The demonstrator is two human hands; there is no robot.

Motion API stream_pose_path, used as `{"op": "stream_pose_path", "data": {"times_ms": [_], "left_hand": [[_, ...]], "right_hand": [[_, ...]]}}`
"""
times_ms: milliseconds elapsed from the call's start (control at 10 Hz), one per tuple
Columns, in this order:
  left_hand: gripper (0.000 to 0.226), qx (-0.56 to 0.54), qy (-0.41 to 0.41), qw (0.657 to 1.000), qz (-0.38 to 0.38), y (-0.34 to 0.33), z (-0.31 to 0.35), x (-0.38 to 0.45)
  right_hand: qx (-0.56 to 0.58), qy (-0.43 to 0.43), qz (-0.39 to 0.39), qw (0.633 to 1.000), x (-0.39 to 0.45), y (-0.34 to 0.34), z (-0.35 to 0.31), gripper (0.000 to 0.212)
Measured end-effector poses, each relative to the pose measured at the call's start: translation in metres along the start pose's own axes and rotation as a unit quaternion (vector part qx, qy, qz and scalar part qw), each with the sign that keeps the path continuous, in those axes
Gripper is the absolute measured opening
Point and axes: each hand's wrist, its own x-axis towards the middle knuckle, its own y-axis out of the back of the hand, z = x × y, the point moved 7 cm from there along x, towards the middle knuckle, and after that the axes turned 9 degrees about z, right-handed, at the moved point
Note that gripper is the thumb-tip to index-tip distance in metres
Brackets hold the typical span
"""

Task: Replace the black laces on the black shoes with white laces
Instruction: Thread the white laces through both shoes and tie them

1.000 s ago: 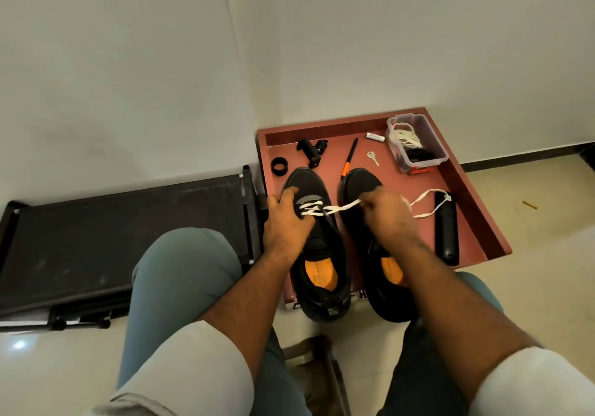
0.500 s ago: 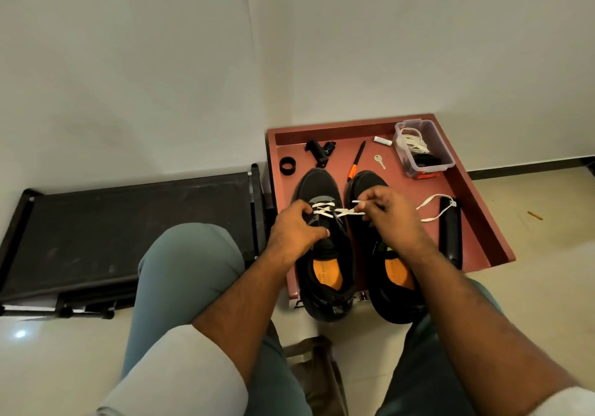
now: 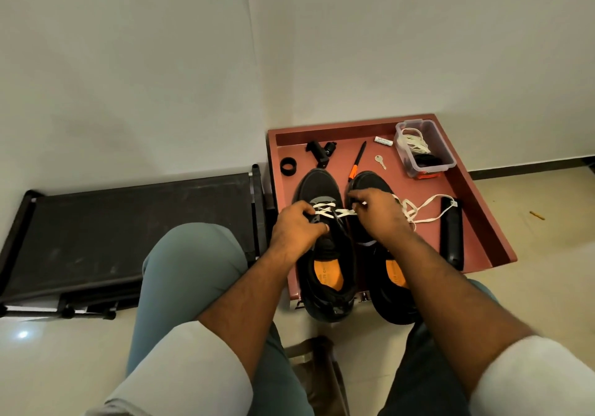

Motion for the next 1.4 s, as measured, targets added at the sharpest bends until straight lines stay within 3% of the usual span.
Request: {"op": "stream_pose_path", "data": {"times_ms": [100, 200, 300, 400, 500, 600, 700, 800, 900, 1000, 1100, 1200, 1300, 1400], "left_hand": [[0.036, -0.01, -0.007, 1.0, 0.012, -0.001, 0.001, 0.001], [0.03, -0.021, 0.0, 1.0, 0.02, 0.0, 0.0, 0.003], [0.017, -0.039, 0.014, 0.998, 0.039, 0.002, -0.002, 0.008], [0.023, -0.14, 0.06, 0.988, 0.022, 0.007, 0.003, 0.008], [0.043, -0.316, 0.119, 0.931, -0.135, -0.005, 0.028, -0.013], [0.057, -0.423, 0.123, 0.861, -0.253, -0.014, 0.048, -0.031], [0.061, -0.417, 0.093, 0.841, -0.333, -0.015, 0.06, -0.046], [0.03, -0.337, 0.049, 0.881, -0.328, -0.001, 0.052, -0.051], [0.021, -0.252, 0.06, 0.94, -0.223, 0.026, 0.026, -0.038], [0.022, -0.185, 0.049, 0.969, -0.156, 0.043, 0.015, -0.026], [0.022, -0.135, 0.033, 0.966, -0.217, 0.031, 0.024, -0.03], [0.021, -0.12, 0.036, 0.955, -0.27, 0.017, 0.031, -0.036], [0.025, -0.138, 0.044, 0.961, -0.237, 0.026, 0.031, -0.027], [0.028, -0.141, 0.043, 0.965, -0.218, 0.036, 0.027, -0.016]], "right_hand": [[-0.074, 0.015, -0.124, 0.989, 0.008, -0.022, -0.002, 0.033], [-0.098, 0.008, -0.149, 0.984, 0.016, -0.021, -0.001, 0.033], [-0.163, 0.035, -0.116, 0.979, 0.021, -0.004, -0.006, 0.027], [0.069, -0.004, -0.113, 0.991, 0.01, 0.027, -0.027, 0.017], [0.388, -0.036, -0.144, 0.91, -0.013, 0.063, -0.065, 0.016], [0.524, -0.027, -0.133, 0.841, -0.022, 0.083, -0.086, 0.021], [0.558, -0.048, -0.071, 0.825, -0.016, 0.087, -0.082, 0.021], [0.575, -0.103, 0.026, 0.811, -0.004, 0.09, -0.058, 0.02], [0.514, -0.167, 0.153, 0.827, 0.013, 0.098, 0.002, 0.021], [-0.088, -0.08, 0.073, 0.99, 0.016, 0.096, 0.026, 0.039], [-0.123, 0.061, -0.058, 0.989, -0.012, 0.054, -0.014, 0.048], [-0.075, 0.161, -0.085, 0.98, -0.034, 0.016, -0.054, 0.024], [-0.079, 0.101, -0.046, 0.991, -0.02, 0.016, -0.03, 0.018], [0.129, 0.037, -0.086, 0.987, -0.014, 0.022, -0.017, 0.029]]}}
